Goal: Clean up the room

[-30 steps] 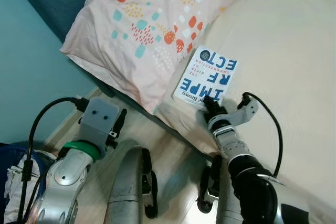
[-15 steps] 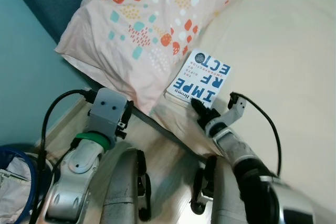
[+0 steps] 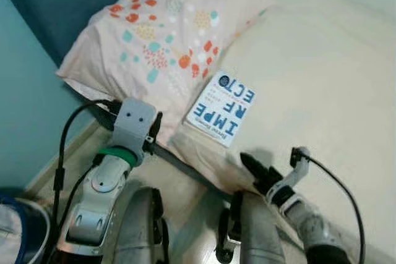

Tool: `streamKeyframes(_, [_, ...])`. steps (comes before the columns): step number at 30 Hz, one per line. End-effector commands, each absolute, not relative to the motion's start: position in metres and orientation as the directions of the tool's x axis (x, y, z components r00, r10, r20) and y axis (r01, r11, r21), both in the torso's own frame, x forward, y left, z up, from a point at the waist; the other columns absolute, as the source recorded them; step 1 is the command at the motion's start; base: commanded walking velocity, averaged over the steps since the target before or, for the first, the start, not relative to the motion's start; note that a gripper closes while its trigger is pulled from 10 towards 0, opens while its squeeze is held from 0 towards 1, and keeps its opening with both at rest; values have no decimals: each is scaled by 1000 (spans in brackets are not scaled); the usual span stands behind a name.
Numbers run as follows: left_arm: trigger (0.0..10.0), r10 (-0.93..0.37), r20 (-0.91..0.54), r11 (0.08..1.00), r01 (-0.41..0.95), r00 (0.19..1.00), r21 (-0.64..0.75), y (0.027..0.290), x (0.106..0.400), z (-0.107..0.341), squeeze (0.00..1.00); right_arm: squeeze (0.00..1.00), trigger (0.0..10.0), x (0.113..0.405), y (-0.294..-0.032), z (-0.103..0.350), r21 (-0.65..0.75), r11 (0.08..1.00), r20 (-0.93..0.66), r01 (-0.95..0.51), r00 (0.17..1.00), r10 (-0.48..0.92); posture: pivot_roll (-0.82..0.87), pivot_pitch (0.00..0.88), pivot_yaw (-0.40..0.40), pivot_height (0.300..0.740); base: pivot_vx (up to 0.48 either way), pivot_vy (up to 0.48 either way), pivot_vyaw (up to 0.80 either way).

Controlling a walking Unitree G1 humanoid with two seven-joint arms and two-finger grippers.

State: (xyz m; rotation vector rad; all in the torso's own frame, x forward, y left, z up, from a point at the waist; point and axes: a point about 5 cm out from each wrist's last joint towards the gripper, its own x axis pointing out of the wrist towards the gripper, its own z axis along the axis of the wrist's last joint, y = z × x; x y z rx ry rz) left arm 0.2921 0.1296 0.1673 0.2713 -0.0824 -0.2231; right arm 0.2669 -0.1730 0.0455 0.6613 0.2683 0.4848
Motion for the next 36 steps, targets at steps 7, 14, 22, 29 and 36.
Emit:
streamKeyframes(7, [10000,-221,51,945,201,974,258,130,296,161,0,0,10000,305,-158,129,224,885,251,-408,902,352,60,98,35,605,0,0,0])
streamKeyframes(14, [10000,-200,45,952,184,979,245,136,299,159,0,0,10000,322,-140,165,127,910,336,-395,880,335,69,72,23,605,0,0,0])
streamKeyframes(22, [10000,-129,52,963,113,990,243,152,302,157,0,0,10000,329,-128,168,138,909,325,-394,885,334,89,52,-8,605,0,0,0])
streamKeyframes(29, [10000,-112,71,967,93,991,239,152,305,159,0,0,10000,335,-126,163,143,927,314,-347,904,290,90,51,-13,627,0,0,0])
streamKeyframes(36, [10000,-118,75,967,97,990,237,150,307,159,0,0,10000,335,-126,159,152,933,294,-327,916,274,81,49,-8,650,0,0,0])
